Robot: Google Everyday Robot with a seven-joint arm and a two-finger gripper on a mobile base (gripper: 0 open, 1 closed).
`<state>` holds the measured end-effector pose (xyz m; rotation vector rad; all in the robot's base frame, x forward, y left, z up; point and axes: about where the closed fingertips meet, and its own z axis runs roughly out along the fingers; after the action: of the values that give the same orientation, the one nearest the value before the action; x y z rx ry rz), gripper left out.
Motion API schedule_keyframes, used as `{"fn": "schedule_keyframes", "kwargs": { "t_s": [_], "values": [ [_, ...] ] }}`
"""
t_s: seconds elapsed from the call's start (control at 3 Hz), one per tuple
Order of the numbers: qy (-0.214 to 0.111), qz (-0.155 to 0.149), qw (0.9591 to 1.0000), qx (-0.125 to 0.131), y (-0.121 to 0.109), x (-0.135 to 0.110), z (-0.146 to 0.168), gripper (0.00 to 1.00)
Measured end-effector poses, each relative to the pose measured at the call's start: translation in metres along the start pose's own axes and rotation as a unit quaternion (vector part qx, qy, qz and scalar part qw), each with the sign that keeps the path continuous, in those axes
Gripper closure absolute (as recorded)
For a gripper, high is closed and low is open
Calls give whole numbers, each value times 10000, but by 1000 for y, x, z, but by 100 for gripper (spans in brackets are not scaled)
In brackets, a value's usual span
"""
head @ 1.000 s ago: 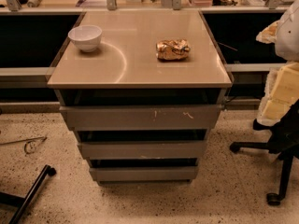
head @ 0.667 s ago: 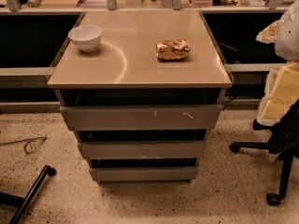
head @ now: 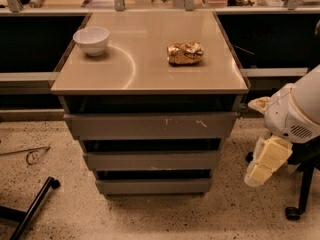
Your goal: Open middle drawer
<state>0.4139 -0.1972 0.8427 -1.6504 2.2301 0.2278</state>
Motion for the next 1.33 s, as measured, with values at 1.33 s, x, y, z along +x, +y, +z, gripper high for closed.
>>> {"fn": "schedule_keyframes", "kwargs": {
  "t_s": [1.33],
  "values": [
    [-799, -292, 9964, 43, -35, 11, 141, 0]
  ]
}}
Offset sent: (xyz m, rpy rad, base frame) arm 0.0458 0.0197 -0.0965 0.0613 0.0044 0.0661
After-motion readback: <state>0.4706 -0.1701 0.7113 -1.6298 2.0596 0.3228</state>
